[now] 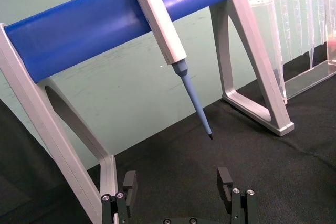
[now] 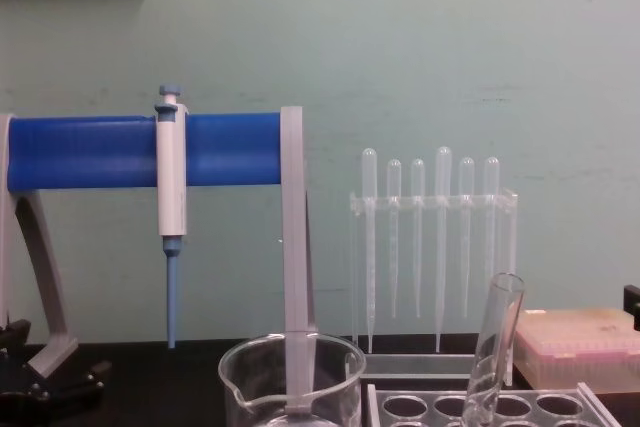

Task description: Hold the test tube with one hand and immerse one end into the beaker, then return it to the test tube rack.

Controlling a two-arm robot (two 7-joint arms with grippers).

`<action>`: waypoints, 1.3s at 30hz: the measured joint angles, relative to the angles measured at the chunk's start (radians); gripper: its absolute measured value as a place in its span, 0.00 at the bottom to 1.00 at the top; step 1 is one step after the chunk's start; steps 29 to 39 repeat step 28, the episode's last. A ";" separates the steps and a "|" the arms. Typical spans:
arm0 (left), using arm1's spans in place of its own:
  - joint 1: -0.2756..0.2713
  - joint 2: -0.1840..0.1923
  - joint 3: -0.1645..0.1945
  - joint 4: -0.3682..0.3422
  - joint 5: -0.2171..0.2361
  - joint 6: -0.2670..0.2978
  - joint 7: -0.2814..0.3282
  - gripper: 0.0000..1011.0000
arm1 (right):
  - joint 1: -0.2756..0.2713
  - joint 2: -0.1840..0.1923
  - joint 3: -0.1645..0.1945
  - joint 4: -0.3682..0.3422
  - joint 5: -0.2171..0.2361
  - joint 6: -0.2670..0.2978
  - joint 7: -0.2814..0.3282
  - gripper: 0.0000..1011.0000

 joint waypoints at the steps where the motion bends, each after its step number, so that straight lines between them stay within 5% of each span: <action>1: 0.000 0.000 0.000 0.000 0.000 0.000 0.000 0.99 | 0.000 0.000 0.000 0.000 0.000 0.000 0.000 0.99; 39: 0.000 0.000 0.000 0.000 0.000 0.000 0.000 0.99 | 0.000 0.000 0.000 0.000 0.000 0.000 0.000 0.99</action>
